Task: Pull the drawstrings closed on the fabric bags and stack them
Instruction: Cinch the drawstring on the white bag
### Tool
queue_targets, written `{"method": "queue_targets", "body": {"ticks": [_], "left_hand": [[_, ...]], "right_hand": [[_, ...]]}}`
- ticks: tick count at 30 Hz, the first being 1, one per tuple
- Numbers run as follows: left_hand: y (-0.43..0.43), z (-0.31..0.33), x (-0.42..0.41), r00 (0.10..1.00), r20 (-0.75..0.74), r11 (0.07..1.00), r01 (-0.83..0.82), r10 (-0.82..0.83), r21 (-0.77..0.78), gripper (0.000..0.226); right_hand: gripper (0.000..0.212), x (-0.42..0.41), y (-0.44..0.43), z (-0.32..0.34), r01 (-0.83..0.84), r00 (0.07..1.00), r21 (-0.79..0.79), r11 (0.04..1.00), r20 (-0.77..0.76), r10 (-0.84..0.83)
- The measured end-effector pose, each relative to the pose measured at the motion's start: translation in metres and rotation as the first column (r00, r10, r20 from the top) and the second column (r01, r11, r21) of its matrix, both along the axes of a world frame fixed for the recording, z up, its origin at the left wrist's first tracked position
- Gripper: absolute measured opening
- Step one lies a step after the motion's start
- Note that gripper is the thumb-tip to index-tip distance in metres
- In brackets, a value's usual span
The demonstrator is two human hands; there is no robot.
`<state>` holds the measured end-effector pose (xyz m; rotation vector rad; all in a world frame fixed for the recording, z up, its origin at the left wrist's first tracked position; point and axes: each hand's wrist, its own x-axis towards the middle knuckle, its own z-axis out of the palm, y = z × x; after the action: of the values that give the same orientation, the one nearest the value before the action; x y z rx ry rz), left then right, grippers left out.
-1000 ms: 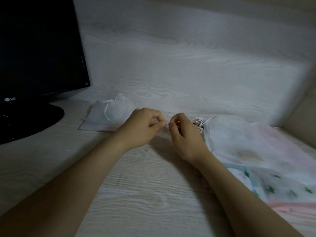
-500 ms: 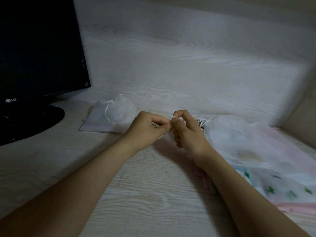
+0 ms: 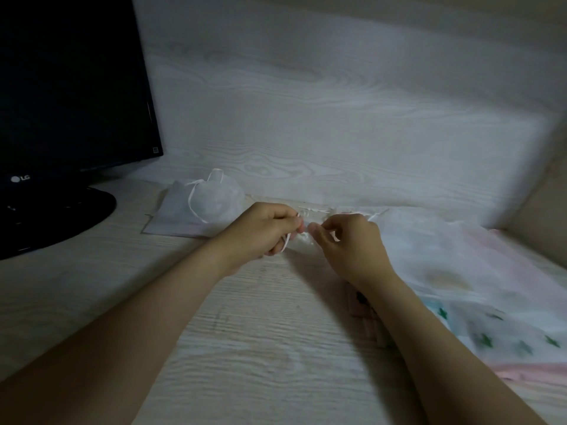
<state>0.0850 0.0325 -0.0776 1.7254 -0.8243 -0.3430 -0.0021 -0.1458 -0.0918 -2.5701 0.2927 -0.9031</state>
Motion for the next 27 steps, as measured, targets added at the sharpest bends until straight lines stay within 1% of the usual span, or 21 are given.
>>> {"method": "queue_targets", "body": {"ticks": [2,4,5,6,8,9,12,15,18,24,25,27], "left_hand": [[0.001,-0.003,0.001,0.993,0.118,0.999,-0.018,0.013,0.042,0.027],[0.001,-0.005,0.001,0.972,0.233,0.997,-0.042,0.026,0.064,0.027],[0.001,-0.005,0.002,0.963,0.267,0.996,-0.045,0.025,0.071,0.026],[0.001,-0.006,0.002,0.954,0.298,0.995,-0.044,0.017,0.084,0.026],[0.003,-0.006,0.003,0.936,0.352,0.992,-0.038,-0.008,0.124,0.022],[0.003,-0.007,0.004,0.927,0.374,0.99,-0.036,-0.018,0.136,0.02],[0.004,-0.007,0.005,0.904,0.425,0.988,-0.032,-0.035,0.15,0.017],[0.006,-0.006,0.006,0.899,0.435,0.986,-0.019,-0.055,0.165,0.018],[0.008,-0.007,0.007,0.9,0.429,0.985,-0.003,-0.073,0.174,0.022],[0.007,-0.002,0.007,0.951,0.302,0.996,0.042,-0.062,0.074,0.022],[0.007,-0.003,0.007,0.959,0.276,0.997,0.044,-0.059,0.061,0.022],[0.008,-0.004,0.009,0.962,0.269,0.998,0.031,-0.047,0.063,0.022]], "right_hand": [[0.035,-0.002,0.003,0.003,-0.006,0.999,0.037,0.999,0.039,0.005],[0.035,-0.005,0.007,0.006,-0.093,0.991,0.145,0.985,0.107,0.078],[0.033,-0.006,0.01,0.008,-0.13,0.985,0.166,0.977,0.132,0.109],[0.029,-0.007,0.012,0.01,-0.142,0.982,0.151,0.978,0.148,0.119],[0.023,-0.007,0.014,0.009,-0.107,0.986,0.112,0.988,0.143,0.09],[0.024,-0.007,0.013,0.01,-0.098,0.988,0.119,0.988,0.132,0.083],[0.022,-0.005,0.007,0.01,-0.177,0.983,0.19,0.966,0.085,0.163],[0.018,-0.005,0.006,0.009,-0.249,0.969,0.202,0.947,0.055,0.243],[0.014,-0.004,0.011,0.008,-0.279,0.959,0.213,0.936,0.099,0.264],[0.013,-0.003,0.016,0.009,-0.258,0.964,0.308,0.916,0.143,0.224],[0.013,-0.003,0.016,0.01,-0.238,0.97,0.3,0.924,0.13,0.208],[0.015,-0.005,0.014,0.011,-0.153,0.988,0.221,0.963,0.06,0.143]]}}
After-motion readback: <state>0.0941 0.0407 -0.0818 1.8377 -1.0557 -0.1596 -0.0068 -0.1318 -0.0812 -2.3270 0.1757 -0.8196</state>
